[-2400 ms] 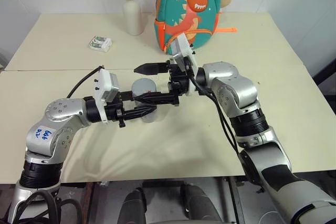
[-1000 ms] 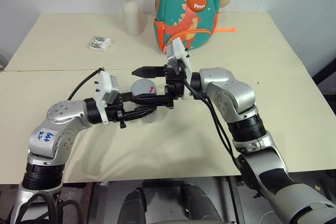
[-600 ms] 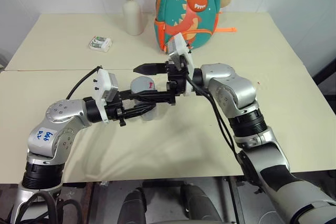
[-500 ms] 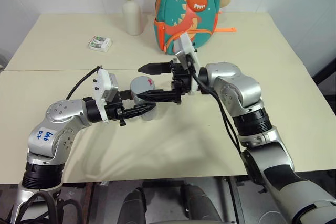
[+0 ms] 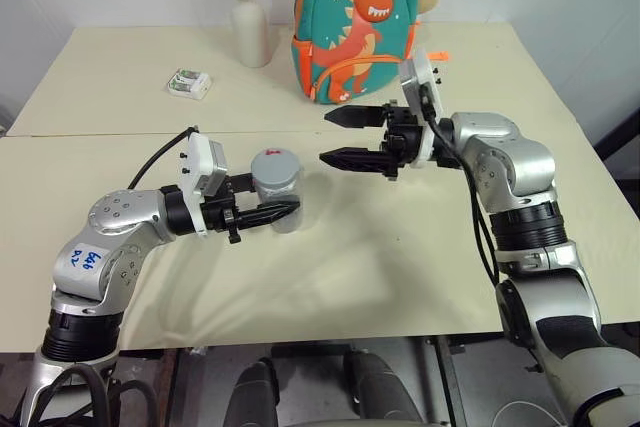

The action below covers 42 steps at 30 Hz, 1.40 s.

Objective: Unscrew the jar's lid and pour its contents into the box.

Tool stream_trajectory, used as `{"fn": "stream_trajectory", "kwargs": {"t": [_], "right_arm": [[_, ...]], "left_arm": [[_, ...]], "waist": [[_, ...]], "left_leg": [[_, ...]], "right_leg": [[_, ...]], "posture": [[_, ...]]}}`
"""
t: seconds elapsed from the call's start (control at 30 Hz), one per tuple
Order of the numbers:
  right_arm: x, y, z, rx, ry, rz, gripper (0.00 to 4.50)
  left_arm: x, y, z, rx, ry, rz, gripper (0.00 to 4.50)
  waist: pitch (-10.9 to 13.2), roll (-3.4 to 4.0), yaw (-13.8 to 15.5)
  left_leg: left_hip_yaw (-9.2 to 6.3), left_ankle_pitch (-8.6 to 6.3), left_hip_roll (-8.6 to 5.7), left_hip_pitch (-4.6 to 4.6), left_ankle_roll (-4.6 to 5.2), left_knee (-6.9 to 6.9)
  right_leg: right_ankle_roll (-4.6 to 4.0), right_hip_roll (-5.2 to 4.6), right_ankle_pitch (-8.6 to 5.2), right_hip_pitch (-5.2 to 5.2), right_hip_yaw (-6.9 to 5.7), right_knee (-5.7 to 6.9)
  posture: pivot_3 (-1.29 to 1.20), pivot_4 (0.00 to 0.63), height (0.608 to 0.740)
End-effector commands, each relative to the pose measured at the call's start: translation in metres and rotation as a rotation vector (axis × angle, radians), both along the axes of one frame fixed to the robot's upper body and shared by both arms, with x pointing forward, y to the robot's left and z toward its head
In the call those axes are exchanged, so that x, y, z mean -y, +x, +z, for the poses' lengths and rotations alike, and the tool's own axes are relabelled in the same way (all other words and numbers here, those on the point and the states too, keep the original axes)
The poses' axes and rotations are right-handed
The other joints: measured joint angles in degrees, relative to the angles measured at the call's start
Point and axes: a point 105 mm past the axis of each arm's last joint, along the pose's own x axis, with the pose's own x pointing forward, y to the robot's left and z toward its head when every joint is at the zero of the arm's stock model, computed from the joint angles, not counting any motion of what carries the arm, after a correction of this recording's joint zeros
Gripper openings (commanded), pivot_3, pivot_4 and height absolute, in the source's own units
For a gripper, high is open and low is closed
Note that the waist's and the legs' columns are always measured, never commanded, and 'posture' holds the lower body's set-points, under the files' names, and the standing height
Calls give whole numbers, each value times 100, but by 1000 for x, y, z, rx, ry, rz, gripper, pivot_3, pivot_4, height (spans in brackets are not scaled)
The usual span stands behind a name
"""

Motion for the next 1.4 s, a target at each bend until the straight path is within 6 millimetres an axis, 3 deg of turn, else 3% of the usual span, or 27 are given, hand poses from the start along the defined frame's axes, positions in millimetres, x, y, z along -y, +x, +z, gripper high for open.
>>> {"fn": "stream_trajectory", "kwargs": {"t": [0.03, 0.2, 0.33, 0.63, 0.9, 1.4], "right_arm": [[1, -10, 15, 33, 49, 50, 4451], [-18, -35, 28, 41, 91, 175, 4451], [-40, -51, 23, 37, 84, 227, 4451], [-73, -50, 5, 97, -2, 190, 4451], [-77, -36, 12, 122, 10, 141, 4451], [-56, -26, 17, 93, 22, 106, 4451]], "left_arm": [[2, -5, 7, 31, 2, -26, 1999], [2, -5, 7, 31, 3, -25, 1999], [2, -5, 7, 30, 3, -29, 1999], [6, -4, 7, 24, 1, -47, 1999], [7, -5, 6, 18, 1, -48, 1999], [5, -4, 4, 15, -6, -36, 1999]], "waist": [[0, 0, 3], [0, 0, 1], [0, 0, 12], [0, 0, 13], [0, 0, 9], [0, 0, 12]], "left_leg": [[0, 0, 0, 0, 0, 0], [0, 0, 1, 0, 0, 0], [0, 0, 2, 0, 0, 0], [0, 0, 2, 0, 0, 1], [0, 0, 3, 1, 0, 1], [0, 0, 3, 0, 0, 1]], "right_leg": [[0, 0, 0, 0, 0, 0], [0, 1, 0, -1, 1, 0], [0, 1, 0, -1, 0, 1], [0, 1, 0, -2, 0, 3], [0, 3, 0, -2, 0, 5], [0, 2, 0, -2, 0, 4]], "posture": [[0, 150, 740], [0, 150, 740], [0, 150, 740], [0, 150, 740], [0, 150, 740], [0, 150, 740]]}}
